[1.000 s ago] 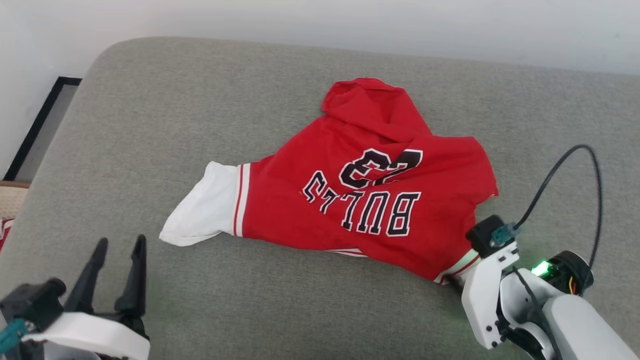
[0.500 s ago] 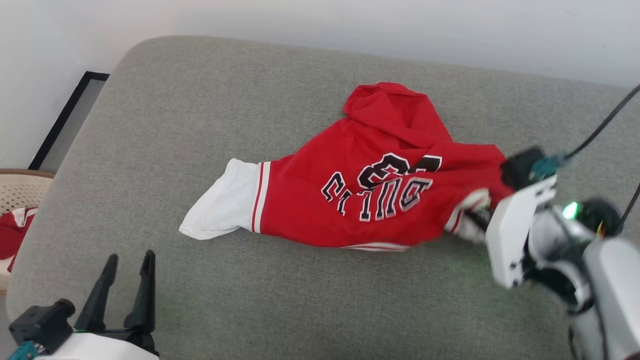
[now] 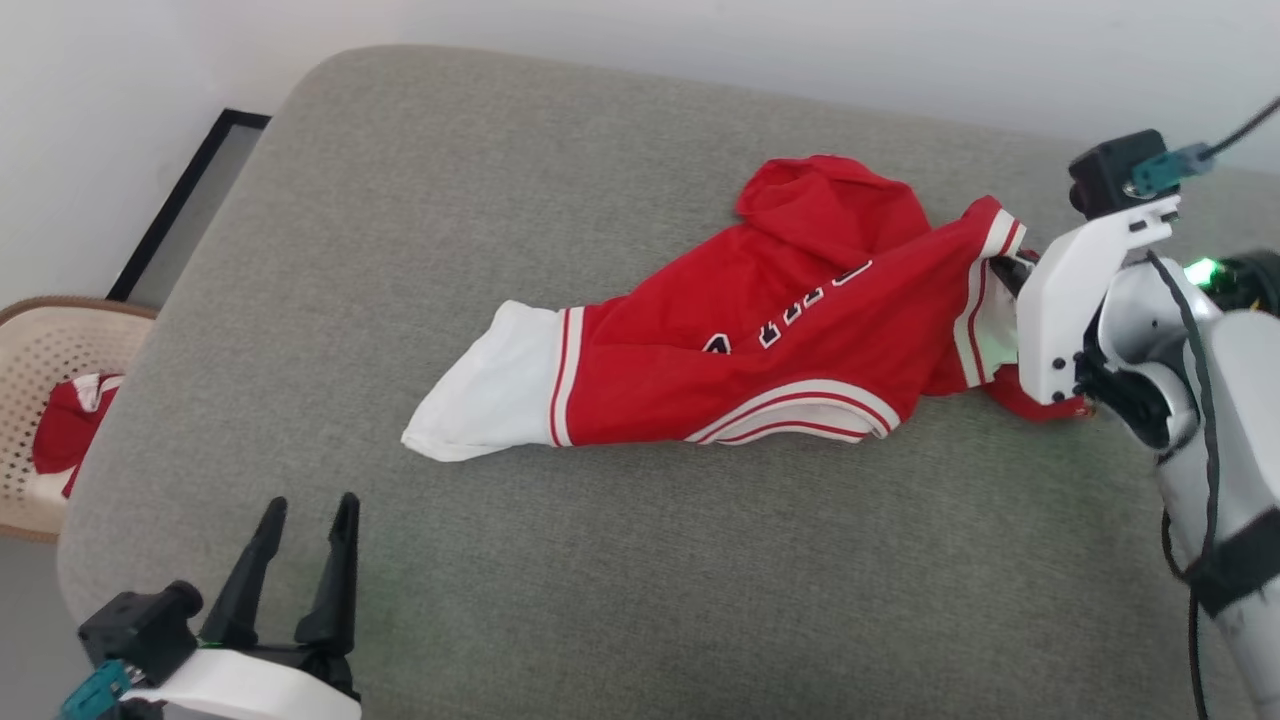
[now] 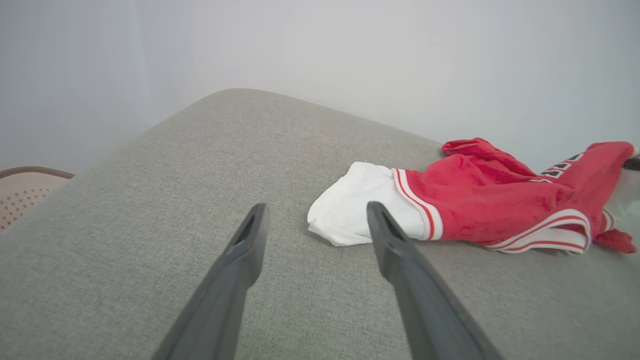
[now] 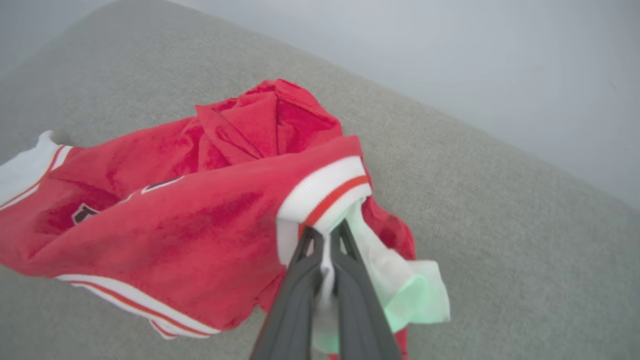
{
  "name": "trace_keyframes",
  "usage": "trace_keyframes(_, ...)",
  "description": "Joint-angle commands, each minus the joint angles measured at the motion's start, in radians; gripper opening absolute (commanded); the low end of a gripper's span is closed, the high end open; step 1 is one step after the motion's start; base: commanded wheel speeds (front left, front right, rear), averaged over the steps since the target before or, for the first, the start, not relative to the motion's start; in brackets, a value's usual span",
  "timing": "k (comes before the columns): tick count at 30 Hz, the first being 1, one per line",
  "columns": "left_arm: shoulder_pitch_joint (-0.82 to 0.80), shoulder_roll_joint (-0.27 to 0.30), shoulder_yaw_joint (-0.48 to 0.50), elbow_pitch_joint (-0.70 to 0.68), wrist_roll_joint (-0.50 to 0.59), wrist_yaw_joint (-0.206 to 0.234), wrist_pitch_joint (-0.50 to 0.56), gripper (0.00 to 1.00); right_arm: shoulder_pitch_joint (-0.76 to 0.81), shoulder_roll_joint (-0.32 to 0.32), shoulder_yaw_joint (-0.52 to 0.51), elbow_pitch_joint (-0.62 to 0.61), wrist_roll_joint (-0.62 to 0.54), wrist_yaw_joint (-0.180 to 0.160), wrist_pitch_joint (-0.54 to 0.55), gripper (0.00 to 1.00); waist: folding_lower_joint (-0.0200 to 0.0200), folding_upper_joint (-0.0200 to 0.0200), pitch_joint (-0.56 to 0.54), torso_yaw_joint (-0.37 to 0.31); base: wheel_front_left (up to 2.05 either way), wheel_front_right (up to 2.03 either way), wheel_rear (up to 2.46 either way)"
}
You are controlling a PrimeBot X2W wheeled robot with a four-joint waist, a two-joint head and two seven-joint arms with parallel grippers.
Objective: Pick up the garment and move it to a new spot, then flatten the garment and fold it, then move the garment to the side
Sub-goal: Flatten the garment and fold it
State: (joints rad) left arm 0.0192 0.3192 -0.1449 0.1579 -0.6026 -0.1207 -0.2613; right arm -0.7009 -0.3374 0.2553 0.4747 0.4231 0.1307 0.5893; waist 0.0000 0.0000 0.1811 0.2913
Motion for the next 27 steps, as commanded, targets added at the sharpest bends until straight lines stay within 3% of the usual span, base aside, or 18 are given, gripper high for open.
trace_keyframes(1,-0.019,-0.003,-0.007,0.007,0.01,-0.003,-0.005,1.0,-0.035,0.002,0.003,0.051,-0.006,0.0,-0.027,0.0,0.0,0.0,0.006,0.014,0.0,0.0,0.0)
trace_keyframes(9,-0.047,-0.009,-0.043,0.034,0.007,-0.009,-0.005,1.0,-0.189,0.035,-0.001,0.407,-0.042,0.0,-0.153,0.0,0.0,0.0,0.023,0.051,0.0,0.0,0.0)
trace_keyframes(11,-0.055,-0.009,-0.051,0.038,0.004,-0.009,-0.005,1.0,-0.214,0.044,0.002,0.478,-0.058,0.0,-0.172,0.46,0.0,0.0,0.025,0.056,0.0,0.0,0.0)
trace_keyframes(12,-0.059,-0.009,-0.056,0.038,0.001,-0.009,-0.005,1.0,-0.227,0.044,0.007,0.507,-0.064,0.0,-0.18,0.91,0.0,0.0,0.027,0.057,0.0,0.0,0.0)
trace_keyframes(13,-0.06,-0.008,-0.059,0.038,-0.001,-0.009,-0.005,1.0,-0.24,0.047,0.006,0.534,-0.064,0.0,-0.188,1.0,0.0,0.0,0.028,0.058,0.0,0.0,0.0)
trace_keyframes(21,-0.054,-0.003,-0.058,0.035,-0.012,-0.009,-0.005,1.0,-0.293,0.057,0.049,0.607,-0.044,0.0,-0.249,1.0,0.0,0.0,0.028,0.039,0.0,0.0,0.0)
trace_keyframes(27,-0.051,0.004,-0.059,0.03,-0.016,-0.009,-0.005,1.0,-0.278,0.031,0.124,0.593,0.02,0.0,-0.224,1.0,0.0,0.0,0.03,0.021,0.0,0.0,0.0)
